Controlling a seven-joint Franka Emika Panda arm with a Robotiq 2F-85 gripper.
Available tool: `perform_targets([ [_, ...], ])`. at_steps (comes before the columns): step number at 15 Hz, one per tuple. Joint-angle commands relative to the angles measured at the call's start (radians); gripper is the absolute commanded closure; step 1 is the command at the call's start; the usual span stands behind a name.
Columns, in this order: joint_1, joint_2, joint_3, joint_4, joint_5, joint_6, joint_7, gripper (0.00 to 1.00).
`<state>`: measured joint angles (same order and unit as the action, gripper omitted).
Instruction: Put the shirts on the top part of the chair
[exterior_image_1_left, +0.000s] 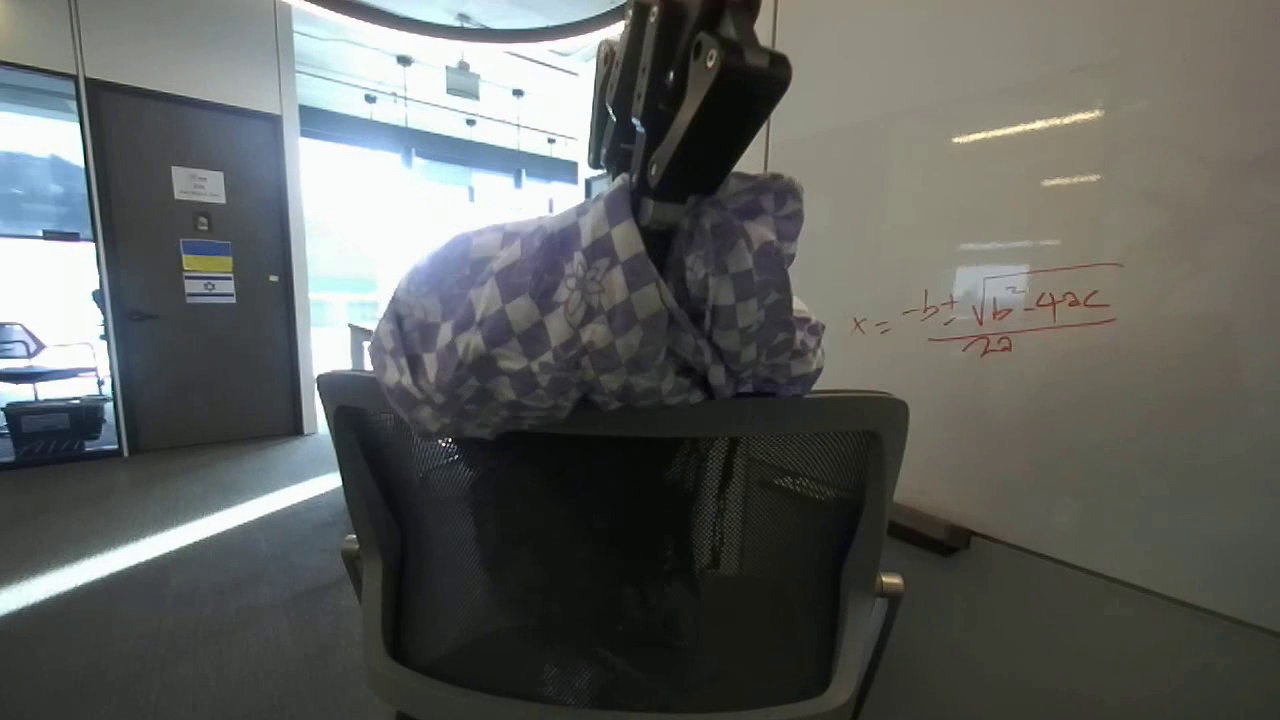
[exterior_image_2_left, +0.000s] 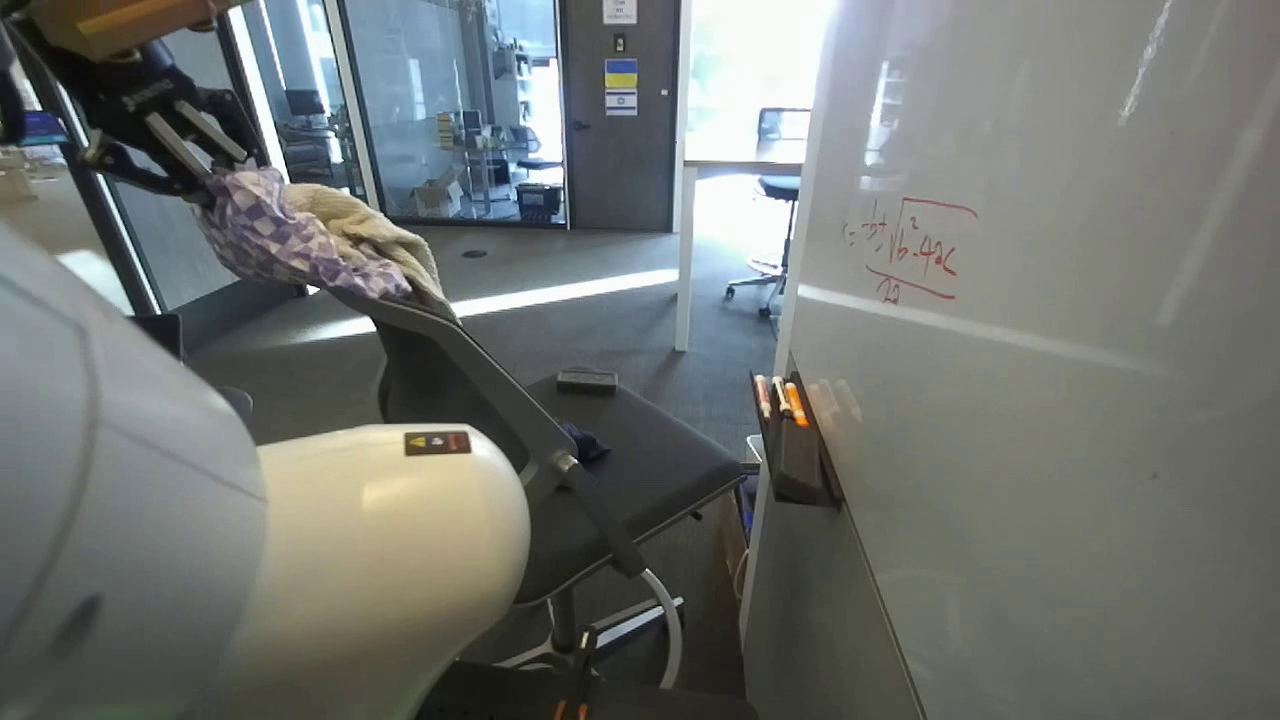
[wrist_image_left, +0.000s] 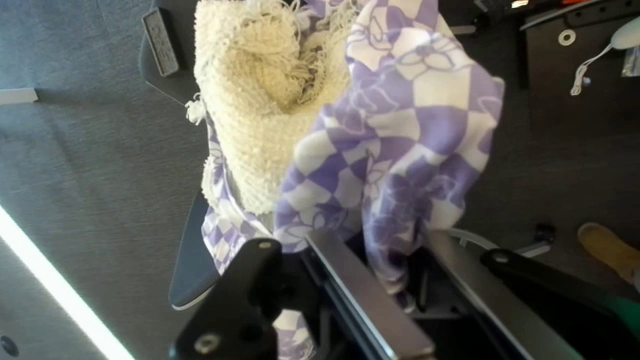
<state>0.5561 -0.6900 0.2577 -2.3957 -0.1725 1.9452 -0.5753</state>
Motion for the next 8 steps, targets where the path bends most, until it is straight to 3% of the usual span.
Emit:
perform_targets([
  [1,0.002,0.088,-0.025,0.086,0.032,-0.071,-0.056,0.67],
  [3,0.000,0.115,-0.035,0.112,0.048,-0.110,-0.074,0.59],
  [8,-0.014,0.164,-0.039,0.178,0.101,-0.213,-0.093,0.21],
])
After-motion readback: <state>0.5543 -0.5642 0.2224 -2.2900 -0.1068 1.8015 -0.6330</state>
